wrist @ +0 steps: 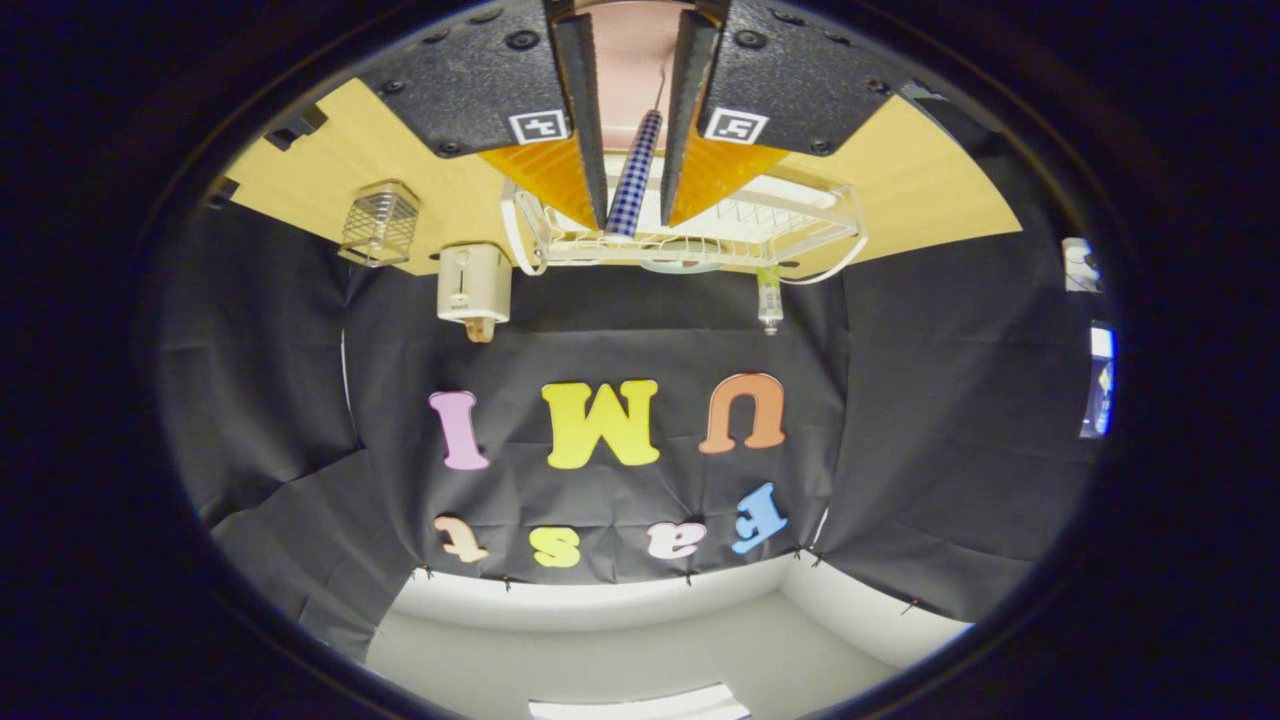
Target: Take the plate from the dish rack, then take the spoon from the basket and place it into the plate.
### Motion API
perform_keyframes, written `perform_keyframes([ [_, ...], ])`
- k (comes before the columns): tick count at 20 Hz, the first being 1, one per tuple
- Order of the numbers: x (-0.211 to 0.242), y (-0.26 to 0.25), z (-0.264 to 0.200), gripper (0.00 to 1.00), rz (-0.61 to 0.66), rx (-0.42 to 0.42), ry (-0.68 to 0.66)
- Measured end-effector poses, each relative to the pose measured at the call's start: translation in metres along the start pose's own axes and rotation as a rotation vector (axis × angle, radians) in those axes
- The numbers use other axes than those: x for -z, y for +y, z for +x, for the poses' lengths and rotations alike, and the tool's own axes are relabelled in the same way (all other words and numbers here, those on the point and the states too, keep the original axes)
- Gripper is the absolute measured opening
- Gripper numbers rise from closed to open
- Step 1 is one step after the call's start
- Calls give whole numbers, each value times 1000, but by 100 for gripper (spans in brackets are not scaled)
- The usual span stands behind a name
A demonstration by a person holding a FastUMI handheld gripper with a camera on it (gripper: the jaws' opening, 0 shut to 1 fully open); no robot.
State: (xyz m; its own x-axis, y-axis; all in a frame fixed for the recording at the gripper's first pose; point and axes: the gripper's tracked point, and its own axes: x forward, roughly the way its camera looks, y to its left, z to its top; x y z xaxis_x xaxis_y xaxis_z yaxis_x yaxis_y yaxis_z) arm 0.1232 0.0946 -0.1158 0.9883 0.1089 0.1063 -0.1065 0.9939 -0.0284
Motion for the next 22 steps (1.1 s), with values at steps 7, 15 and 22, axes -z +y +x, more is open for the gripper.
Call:
perform_keyframes([
  [7, -19, -16, -16, 77, -63, 19, 1],
  [15, -56, -26, -50, 100, -52, 38, 11],
  [22, -126, -62, -95, 100, 3, 139, 39],
])
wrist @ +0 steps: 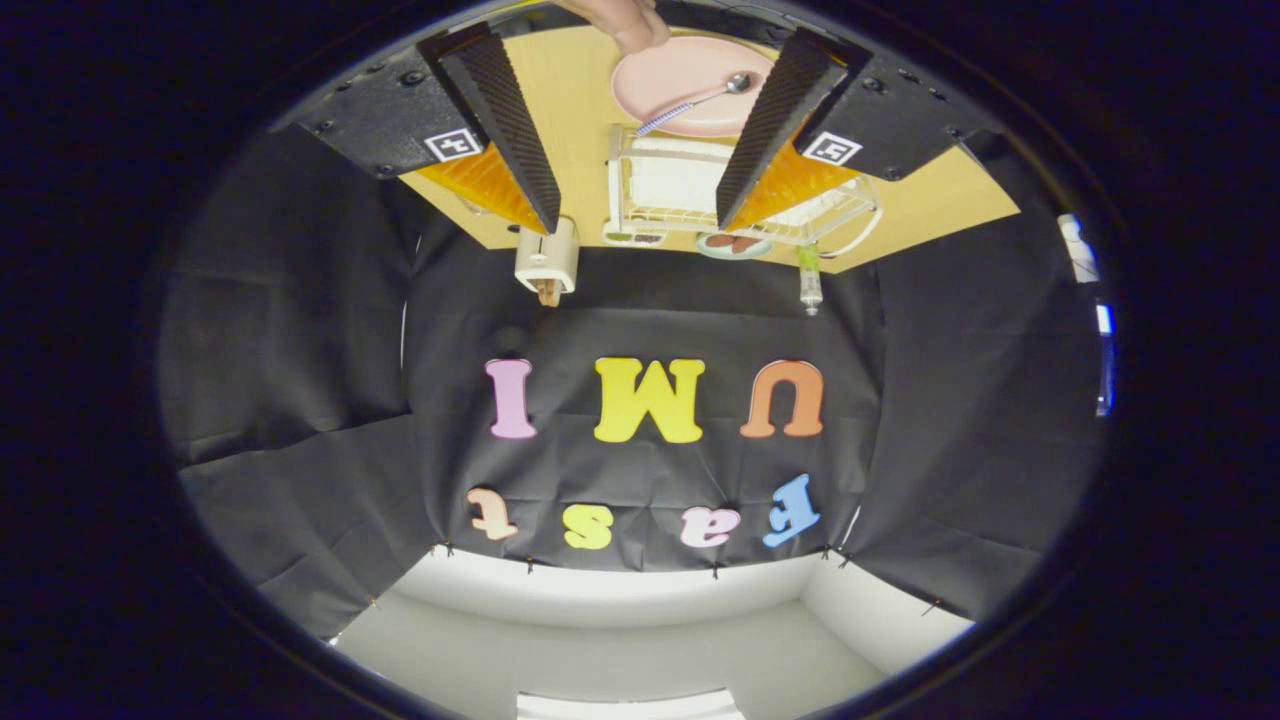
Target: Take the plate from the dish rack, then take the spoon from the basket and place it into the plate.
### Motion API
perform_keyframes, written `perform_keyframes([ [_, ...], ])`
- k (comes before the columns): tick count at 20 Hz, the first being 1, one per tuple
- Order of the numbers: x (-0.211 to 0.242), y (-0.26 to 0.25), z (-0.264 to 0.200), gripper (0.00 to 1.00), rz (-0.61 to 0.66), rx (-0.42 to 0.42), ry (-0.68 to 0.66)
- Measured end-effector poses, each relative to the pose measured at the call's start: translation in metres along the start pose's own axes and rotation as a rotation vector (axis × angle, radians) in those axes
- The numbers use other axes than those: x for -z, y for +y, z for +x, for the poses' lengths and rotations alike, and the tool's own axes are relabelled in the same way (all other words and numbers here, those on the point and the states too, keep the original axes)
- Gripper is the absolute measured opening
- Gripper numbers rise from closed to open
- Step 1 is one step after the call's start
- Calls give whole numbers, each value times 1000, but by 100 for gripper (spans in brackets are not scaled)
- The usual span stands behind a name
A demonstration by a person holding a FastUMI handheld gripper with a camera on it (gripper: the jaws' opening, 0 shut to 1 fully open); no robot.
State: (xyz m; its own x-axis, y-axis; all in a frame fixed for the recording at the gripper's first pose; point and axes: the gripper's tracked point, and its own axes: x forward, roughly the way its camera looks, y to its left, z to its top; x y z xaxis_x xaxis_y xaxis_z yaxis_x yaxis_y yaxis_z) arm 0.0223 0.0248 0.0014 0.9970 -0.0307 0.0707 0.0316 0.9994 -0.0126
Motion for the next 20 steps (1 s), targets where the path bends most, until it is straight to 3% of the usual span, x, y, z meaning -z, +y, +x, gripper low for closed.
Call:
perform_keyframes([
  [9, -31, -53, -47, 100, 31, 43, -15],
  [20, -6, -67, -47, 100, 30, 40, 48],
])
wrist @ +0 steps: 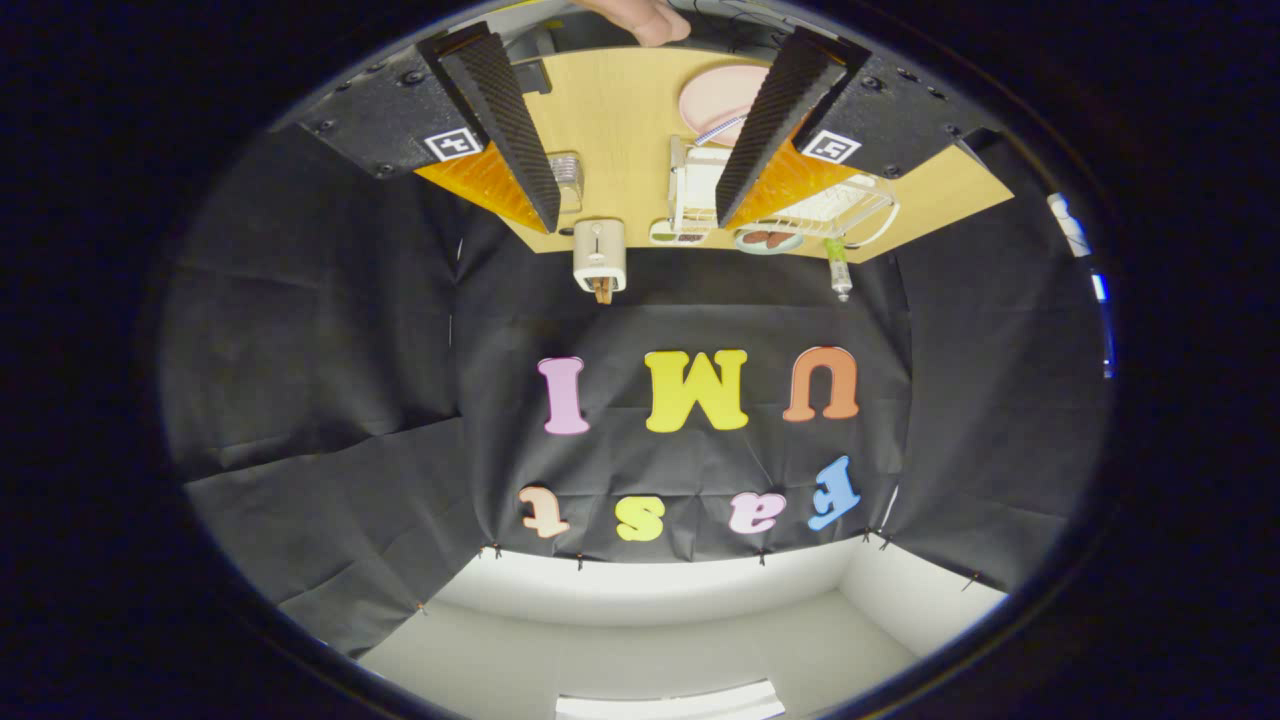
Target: Take the plate from the dish rack, then take the spoon from the basket and place it into the plate.
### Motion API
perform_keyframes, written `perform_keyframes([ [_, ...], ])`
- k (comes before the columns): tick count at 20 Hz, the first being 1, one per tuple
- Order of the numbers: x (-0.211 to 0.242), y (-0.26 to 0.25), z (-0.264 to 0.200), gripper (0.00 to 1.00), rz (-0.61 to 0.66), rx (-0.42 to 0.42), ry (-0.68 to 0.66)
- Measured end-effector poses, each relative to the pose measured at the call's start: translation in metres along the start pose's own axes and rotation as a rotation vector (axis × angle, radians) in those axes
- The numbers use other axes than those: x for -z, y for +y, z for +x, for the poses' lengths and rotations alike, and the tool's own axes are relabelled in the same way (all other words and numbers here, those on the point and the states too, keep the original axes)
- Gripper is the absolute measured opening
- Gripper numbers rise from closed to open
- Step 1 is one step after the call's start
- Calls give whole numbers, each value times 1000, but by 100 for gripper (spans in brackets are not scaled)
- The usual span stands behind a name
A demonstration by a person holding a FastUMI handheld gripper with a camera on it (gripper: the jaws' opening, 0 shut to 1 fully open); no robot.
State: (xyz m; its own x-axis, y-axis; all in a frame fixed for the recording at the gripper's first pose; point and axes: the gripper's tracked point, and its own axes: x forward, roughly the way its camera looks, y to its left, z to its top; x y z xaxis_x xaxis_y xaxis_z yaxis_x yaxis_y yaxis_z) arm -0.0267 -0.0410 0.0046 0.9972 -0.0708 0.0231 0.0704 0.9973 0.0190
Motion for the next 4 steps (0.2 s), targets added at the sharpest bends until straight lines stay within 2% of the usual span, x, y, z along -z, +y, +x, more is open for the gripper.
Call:
perform_keyframes([
  [4, 4, 10, 2, 100, -9, -24, 12],
])
